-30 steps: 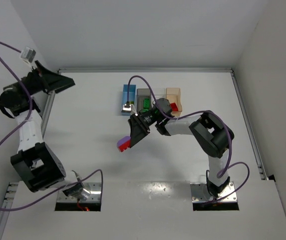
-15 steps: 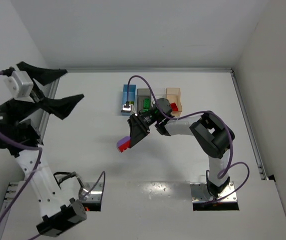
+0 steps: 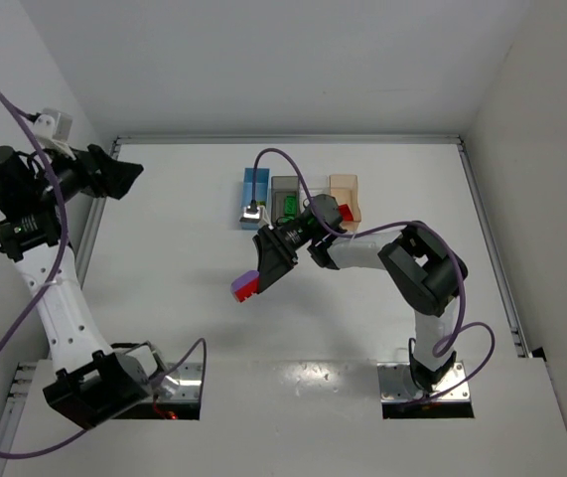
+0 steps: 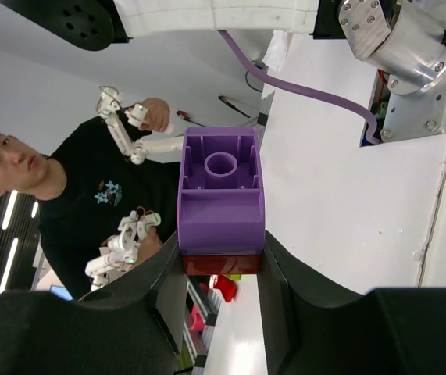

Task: Sort the legos into containers by color

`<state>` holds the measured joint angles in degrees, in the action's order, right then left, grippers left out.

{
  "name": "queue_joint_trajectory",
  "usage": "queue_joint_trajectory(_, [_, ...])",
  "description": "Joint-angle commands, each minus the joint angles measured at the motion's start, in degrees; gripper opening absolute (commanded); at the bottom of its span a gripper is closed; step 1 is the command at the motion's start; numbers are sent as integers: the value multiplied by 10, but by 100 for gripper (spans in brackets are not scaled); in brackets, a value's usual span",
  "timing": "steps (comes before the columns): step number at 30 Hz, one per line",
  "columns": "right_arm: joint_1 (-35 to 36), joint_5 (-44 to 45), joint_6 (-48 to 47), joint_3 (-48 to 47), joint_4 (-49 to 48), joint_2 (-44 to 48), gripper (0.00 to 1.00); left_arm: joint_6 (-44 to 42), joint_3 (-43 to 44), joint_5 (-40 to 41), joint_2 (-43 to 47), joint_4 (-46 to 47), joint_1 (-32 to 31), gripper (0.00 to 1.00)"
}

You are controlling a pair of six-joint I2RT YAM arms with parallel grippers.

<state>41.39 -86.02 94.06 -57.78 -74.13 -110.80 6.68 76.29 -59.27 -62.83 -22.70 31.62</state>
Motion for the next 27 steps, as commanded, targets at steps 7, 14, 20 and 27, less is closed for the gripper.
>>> queue_joint_trajectory(7, [4, -56, -18, -23, -72, 18, 1, -60, 11, 70, 16, -136, 5, 99])
queue_joint_trajectory(14, [4, -56, -12, -23, -72, 18, 1, -16, -27, 35, -52, -190, -84, 99])
queue_joint_trajectory(20, [-2, -56, -12, -12, -78, 29, 1, 4, -28, -12, -77, -198, -165, 73])
queue_joint_trajectory(27, [-7, -56, -7, -1, -97, 24, 1, 17, -68, -95, -78, -198, -186, 63])
